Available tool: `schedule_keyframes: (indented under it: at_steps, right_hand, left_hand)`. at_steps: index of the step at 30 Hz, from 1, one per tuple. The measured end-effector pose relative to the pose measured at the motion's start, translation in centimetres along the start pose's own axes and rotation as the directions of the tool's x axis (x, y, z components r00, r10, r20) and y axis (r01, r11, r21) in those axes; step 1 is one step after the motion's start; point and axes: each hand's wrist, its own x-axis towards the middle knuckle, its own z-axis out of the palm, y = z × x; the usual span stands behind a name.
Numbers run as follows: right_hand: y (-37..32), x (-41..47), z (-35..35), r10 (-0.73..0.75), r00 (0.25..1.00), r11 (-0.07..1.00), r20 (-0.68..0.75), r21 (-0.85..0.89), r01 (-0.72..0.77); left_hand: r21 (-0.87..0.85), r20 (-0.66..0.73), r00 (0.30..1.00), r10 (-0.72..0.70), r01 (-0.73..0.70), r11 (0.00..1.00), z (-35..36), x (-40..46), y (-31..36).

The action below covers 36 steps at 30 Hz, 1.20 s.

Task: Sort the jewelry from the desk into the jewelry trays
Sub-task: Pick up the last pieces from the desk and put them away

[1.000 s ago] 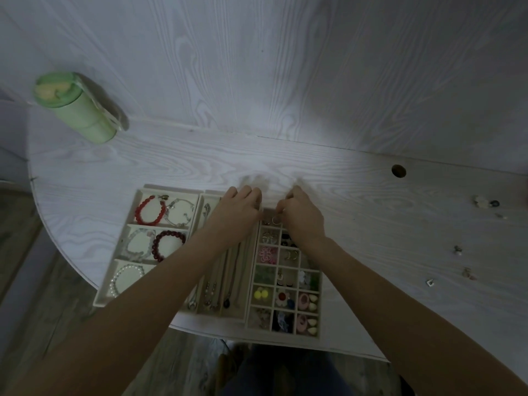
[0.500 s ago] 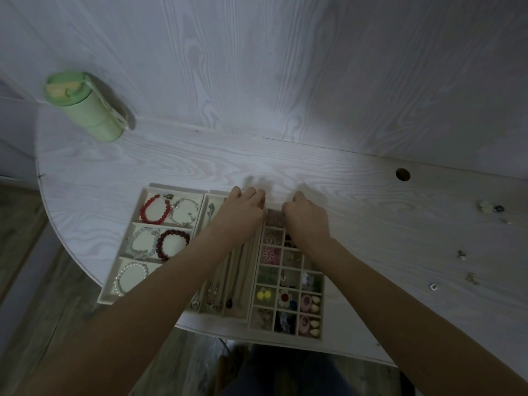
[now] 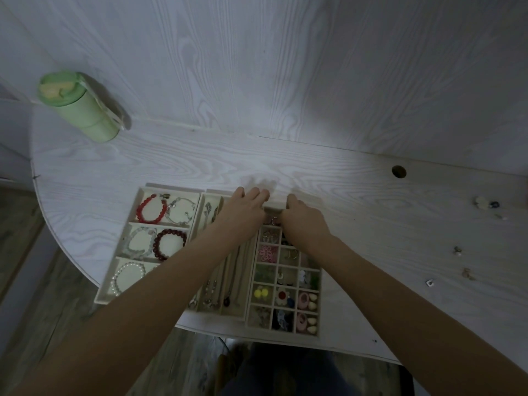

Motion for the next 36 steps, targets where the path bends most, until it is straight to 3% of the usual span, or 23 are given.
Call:
schedule_keyframes:
  at_steps: [30, 36]
  right_hand:
    - [-0.1, -0.4, 0.4, 0.034, 0.999, 0.996, -0.014, 0.080, -0.033]
    - [0.9, -0.7, 0.4, 0.062, 0.998, 0.979, -0.028, 0.197, -0.055]
  left_hand:
    - [-0.035, 0.007, 0.997, -0.076, 0.076, 0.996, -0.4, -0.3, 0.9]
    - [-0.194, 0.042, 0.992, -0.122, 0.128, 0.973, -1.4, -0.3, 1.5]
